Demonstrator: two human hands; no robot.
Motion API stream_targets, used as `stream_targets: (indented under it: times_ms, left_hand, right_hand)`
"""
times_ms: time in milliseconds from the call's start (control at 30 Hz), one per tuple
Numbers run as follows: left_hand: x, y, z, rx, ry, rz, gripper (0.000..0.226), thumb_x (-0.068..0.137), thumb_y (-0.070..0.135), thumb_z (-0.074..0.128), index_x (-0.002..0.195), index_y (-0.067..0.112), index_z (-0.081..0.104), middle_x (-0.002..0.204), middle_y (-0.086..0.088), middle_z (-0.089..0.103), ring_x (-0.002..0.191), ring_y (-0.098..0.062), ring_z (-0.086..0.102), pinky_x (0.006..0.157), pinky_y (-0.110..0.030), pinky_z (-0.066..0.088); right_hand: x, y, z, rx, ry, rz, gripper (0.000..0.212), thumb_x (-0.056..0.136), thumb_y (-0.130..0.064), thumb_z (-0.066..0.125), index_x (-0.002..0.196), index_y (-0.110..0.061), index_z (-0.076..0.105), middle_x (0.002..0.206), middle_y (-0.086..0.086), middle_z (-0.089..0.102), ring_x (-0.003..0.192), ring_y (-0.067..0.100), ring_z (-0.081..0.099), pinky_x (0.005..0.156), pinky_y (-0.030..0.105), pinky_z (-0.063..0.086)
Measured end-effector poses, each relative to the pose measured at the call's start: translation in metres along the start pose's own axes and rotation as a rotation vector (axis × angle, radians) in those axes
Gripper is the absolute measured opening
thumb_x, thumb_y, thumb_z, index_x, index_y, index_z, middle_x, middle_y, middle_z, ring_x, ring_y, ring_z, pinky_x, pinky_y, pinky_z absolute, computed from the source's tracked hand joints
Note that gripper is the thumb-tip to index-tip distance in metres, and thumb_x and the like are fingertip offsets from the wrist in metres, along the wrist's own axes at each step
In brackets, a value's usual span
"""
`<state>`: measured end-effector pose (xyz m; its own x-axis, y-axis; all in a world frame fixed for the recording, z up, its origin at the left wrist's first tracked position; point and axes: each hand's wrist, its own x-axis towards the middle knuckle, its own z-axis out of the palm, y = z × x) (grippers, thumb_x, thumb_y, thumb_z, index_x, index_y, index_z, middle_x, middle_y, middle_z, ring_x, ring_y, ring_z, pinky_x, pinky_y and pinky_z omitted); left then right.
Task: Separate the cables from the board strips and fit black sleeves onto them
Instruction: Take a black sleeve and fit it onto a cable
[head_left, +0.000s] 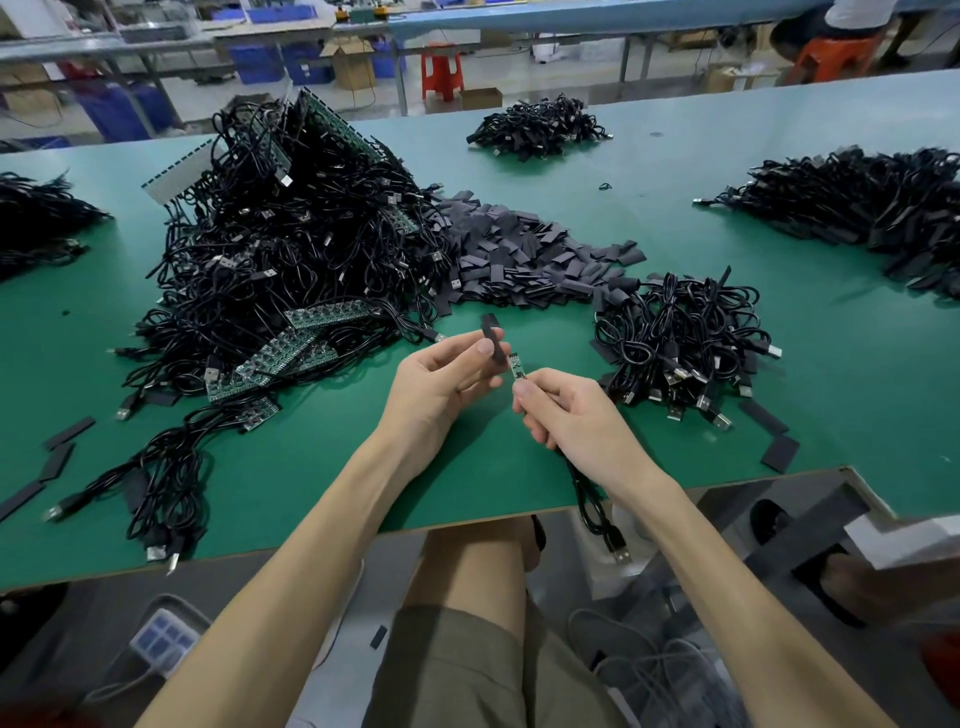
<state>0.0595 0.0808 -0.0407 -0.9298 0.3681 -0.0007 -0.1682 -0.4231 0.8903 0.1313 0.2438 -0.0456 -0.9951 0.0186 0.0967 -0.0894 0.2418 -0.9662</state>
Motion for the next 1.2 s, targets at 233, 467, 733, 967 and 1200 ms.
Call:
stream_targets:
  times_ms: [233,467,733,967,1200]
  left_hand:
    - [-0.003,0.003,0.003,-0.031,-0.026,-0.026,0.026,0.088,0.015,0.070,0.110,0.002,0.074,0.106,-0.013,0.076,0.099,-0.022,0.073,0.079,-0.026,0.059]
    - [-0.003,0.003,0.003,-0.016,-0.059,-0.039,0.021,0.088,0.018,0.071,0.105,0.008,0.078,0.110,-0.013,0.076,0.107,-0.026,0.073,0.087,-0.030,0.060]
    - [-0.002,0.002,0.002,0.010,-0.090,-0.053,0.019,0.089,0.019,0.071,0.103,0.012,0.081,0.107,-0.010,0.077,0.101,-0.023,0.075,0.080,-0.026,0.059]
    - [-0.001,0.000,0.000,0.053,-0.101,-0.069,0.025,0.094,0.020,0.067,0.112,0.006,0.076,0.098,-0.006,0.078,0.091,-0.018,0.074,0.081,-0.027,0.059]
    - [0.000,-0.001,-0.002,0.034,-0.097,-0.085,0.026,0.094,0.020,0.068,0.113,0.003,0.074,0.097,-0.004,0.077,0.072,-0.007,0.068,0.076,-0.026,0.058]
  right_hand:
    - [-0.003,-0.007,-0.001,-0.043,-0.026,0.000,0.037,0.108,-0.024,0.050,0.072,-0.016,0.052,0.057,-0.007,0.047,0.053,0.006,0.039,0.054,0.021,0.034]
    - [-0.004,-0.010,-0.003,-0.012,-0.074,0.005,0.037,0.108,-0.021,0.049,0.071,-0.015,0.048,0.056,-0.010,0.044,0.052,0.006,0.035,0.052,0.019,0.030]
    - [-0.004,-0.009,-0.004,-0.034,-0.089,0.012,0.035,0.107,-0.021,0.049,0.073,-0.015,0.045,0.058,-0.011,0.041,0.055,0.010,0.030,0.054,0.024,0.027]
    - [-0.006,-0.017,-0.005,0.068,-0.079,0.025,0.031,0.107,-0.009,0.047,0.076,-0.007,0.045,0.063,0.001,0.035,0.049,0.003,0.031,0.050,0.015,0.026]
    - [-0.006,-0.014,-0.004,0.057,-0.060,0.028,0.035,0.107,-0.011,0.049,0.072,-0.013,0.044,0.059,-0.005,0.038,0.049,0.004,0.029,0.049,0.016,0.026]
